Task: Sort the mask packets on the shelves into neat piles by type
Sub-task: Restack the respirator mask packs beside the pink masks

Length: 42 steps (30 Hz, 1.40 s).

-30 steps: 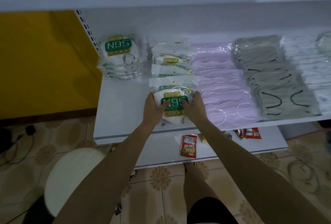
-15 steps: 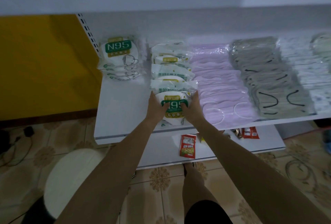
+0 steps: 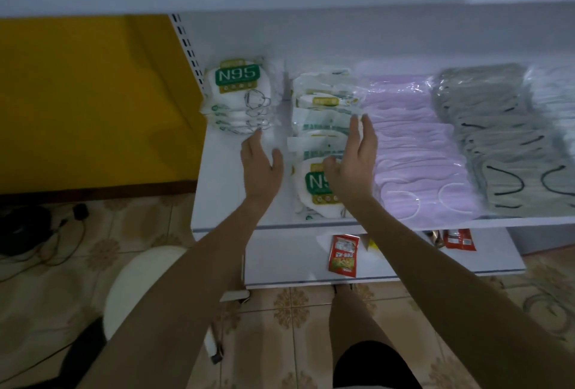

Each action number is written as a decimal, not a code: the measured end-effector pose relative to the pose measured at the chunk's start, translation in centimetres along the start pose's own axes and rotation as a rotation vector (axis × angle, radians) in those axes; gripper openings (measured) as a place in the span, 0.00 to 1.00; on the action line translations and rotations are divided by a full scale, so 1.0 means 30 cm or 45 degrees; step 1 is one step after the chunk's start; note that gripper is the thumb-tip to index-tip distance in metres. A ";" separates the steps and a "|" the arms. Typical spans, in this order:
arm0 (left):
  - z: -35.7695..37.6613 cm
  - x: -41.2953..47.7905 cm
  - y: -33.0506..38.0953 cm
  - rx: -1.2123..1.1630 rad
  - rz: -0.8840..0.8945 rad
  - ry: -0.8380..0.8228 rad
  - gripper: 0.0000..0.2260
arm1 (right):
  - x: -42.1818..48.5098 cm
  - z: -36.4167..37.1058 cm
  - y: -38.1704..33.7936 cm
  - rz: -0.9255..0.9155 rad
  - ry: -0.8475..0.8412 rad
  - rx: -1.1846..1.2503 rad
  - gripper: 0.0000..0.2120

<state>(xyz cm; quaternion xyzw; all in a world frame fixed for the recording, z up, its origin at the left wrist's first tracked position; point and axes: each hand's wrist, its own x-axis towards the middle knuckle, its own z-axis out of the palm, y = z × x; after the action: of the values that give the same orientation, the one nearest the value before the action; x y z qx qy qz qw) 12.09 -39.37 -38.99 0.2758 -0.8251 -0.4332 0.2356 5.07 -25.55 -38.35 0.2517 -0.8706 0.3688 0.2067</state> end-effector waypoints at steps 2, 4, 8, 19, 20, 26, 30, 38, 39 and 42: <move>-0.059 0.072 -0.001 0.104 0.094 0.213 0.22 | 0.072 0.039 -0.058 -0.017 -0.107 0.124 0.30; -0.117 0.152 -0.009 0.282 0.188 0.366 0.20 | 0.149 0.083 -0.123 0.044 -0.296 0.273 0.32; -0.205 0.333 -0.060 0.259 -0.201 0.337 0.31 | 0.321 0.195 -0.241 0.419 -0.657 0.551 0.37; -0.196 0.513 -0.237 -0.582 -0.764 -0.228 0.32 | 0.435 0.582 -0.148 1.132 -0.974 0.834 0.52; -0.190 0.496 -0.244 -0.588 -0.741 -0.232 0.31 | 0.416 0.588 -0.147 1.159 -0.990 0.851 0.48; -0.199 0.430 -0.254 -0.791 -0.538 -0.217 0.23 | 0.327 0.474 -0.260 1.065 -0.677 1.058 0.26; -0.187 0.455 -0.247 -0.882 -0.263 -0.212 0.26 | 0.288 0.440 -0.275 0.867 -0.369 1.067 0.30; -0.127 0.407 -0.282 -0.828 -0.454 -0.130 0.20 | 0.244 0.450 -0.250 1.095 -0.609 0.899 0.24; -0.141 0.410 -0.286 -0.861 -0.466 -0.157 0.20 | 0.243 0.455 -0.257 1.121 -0.637 0.854 0.25; -0.165 0.422 -0.301 -0.829 -0.486 -0.194 0.31 | 0.224 0.452 -0.273 1.202 -0.714 0.771 0.26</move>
<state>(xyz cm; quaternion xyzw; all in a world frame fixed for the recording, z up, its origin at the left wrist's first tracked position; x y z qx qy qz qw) 8.15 -54.88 -42.18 0.3022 -0.5931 -0.7280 0.1638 2.24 -42.50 -38.99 -0.0254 -0.7660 0.5704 -0.2953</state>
